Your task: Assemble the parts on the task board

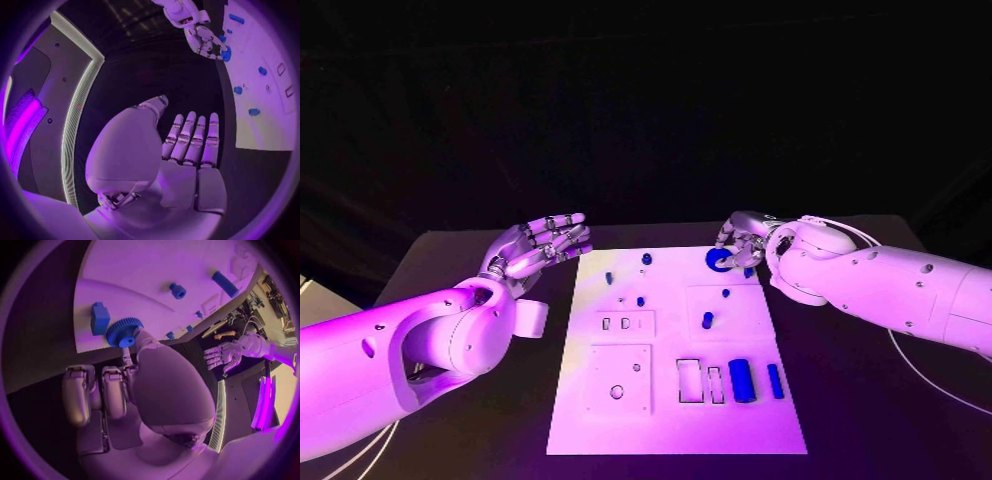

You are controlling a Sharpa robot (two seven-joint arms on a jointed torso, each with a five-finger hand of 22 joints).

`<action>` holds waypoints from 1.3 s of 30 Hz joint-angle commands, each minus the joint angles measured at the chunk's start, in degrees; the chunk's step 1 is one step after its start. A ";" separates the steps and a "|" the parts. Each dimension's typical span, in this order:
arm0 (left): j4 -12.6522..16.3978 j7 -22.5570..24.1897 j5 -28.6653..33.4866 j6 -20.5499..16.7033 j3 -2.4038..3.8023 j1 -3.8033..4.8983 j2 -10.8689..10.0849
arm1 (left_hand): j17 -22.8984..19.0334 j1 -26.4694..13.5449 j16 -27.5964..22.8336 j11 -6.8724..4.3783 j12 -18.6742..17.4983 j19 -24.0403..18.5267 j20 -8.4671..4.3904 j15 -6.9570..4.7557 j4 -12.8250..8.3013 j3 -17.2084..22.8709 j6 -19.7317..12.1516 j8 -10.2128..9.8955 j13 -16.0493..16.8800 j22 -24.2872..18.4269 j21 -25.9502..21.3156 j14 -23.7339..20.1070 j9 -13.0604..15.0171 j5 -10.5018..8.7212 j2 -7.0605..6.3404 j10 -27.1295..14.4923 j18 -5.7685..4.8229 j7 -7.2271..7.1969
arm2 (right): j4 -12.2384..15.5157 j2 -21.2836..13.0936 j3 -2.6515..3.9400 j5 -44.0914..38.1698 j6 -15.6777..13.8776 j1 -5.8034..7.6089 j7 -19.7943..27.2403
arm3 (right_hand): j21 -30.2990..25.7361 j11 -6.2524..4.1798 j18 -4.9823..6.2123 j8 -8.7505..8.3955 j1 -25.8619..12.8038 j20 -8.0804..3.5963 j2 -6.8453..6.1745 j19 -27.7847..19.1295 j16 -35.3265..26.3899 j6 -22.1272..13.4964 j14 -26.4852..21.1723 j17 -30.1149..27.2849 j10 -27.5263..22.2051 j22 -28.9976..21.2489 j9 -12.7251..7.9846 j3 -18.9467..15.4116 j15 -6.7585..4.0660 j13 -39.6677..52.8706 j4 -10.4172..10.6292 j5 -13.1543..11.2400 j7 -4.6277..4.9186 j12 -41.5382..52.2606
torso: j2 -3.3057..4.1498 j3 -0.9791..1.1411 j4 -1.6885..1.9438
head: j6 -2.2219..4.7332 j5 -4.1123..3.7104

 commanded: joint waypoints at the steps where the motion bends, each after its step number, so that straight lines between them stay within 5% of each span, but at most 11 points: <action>1: 0.04 0.45 -0.37 1.54 0.06 0.08 0.16 | -0.09 -0.56 -0.22 0.07 -0.24 -0.25 0.00 -0.03 -0.30 0.08 -0.12 0.00 0.05 -0.01 -0.35 0.07 -0.03 -0.22 0.20 0.10 -0.33 5.58 | 1.95 -0.31 -0.13 -7.78 -2.96 -0.31 0.05 | 0.53 -0.32 -0.83 0.60 -0.69 -0.33 -1.32 3.37 0.27 1.28 5.12 10.73 0.21 11.04 0.09 0.52 -0.42 9.04 -0.01 0.05 -0.58 0.22 | -0.01 0.02 -0.10 | 0.26 0.00; 9: -0.05 0.51 -0.37 1.72 0.06 0.08 0.31 | -0.09 -0.56 -0.22 0.07 -0.24 -0.25 0.00 -0.03 -0.30 0.08 -0.12 0.00 0.05 -0.01 -0.35 0.07 -0.03 -0.22 0.20 0.10 -0.33 5.58 | 7.99 -0.46 -0.07 -16.01 -8.66 0.04 0.20 | 1.74 -0.58 -1.19 0.86 -0.55 -0.48 -1.92 4.15 0.33 1.91 5.18 10.94 0.77 12.31 0.07 2.32 -0.63 9.51 -0.23 0.14 -0.86 0.65 | -0.08 0.03 -0.24 | 0.47 0.03; 16: -0.06 0.49 -0.37 1.83 0.06 0.08 0.46 | -0.15 -0.62 -0.32 0.10 -0.30 -0.25 0.00 -0.01 -0.30 0.09 -0.19 -0.03 0.04 0.00 -0.35 -0.02 -0.05 -0.22 0.21 0.05 -0.33 5.72 | 10.70 2.04 -0.06 -19.95 -9.87 0.29 -0.16 | 2.11 -0.64 -1.30 0.89 -0.62 -0.54 -2.19 4.39 0.35 2.04 5.19 11.01 0.92 12.69 0.04 2.96 -0.68 9.64 -0.23 0.13 -0.90 0.75 | -0.06 0.00 -0.09 | 0.75 0.03; 32: 0.31 0.28 -0.68 2.00 0.06 0.09 0.78 | -0.21 -0.60 -0.44 0.13 -0.37 -0.32 0.00 0.02 -0.39 0.14 -0.24 -0.04 0.03 0.00 -0.39 -0.06 -0.07 -0.17 0.21 0.03 -0.34 5.85 | 5.02 10.93 -0.74 -24.28 -11.13 -1.23 0.09 | 2.44 -0.66 -1.40 0.83 -0.66 -0.59 -2.48 4.60 0.35 2.02 5.19 11.00 0.97 13.04 -0.03 3.74 -0.72 9.67 -0.29 0.13 -0.91 0.76 | 0.13 -0.02 0.14 | 0.69 0.53; 39: 0.25 0.27 -0.76 1.97 0.06 0.09 0.86 | -0.23 -0.55 -0.47 0.15 -0.38 -0.37 0.01 0.02 -0.46 0.18 -0.26 -0.04 0.03 0.00 -0.41 -0.02 -0.08 -0.16 0.20 0.04 -0.34 5.87 | 2.57 12.63 -0.80 -23.92 -10.65 -2.32 0.98 | 2.54 -0.66 -1.43 0.81 -0.66 -0.60 -2.57 4.66 0.35 2.00 5.20 11.02 1.00 13.14 -0.05 3.97 -0.72 9.70 -0.32 0.13 -0.90 0.79 | 0.13 0.02 -0.06 | 0.28 0.93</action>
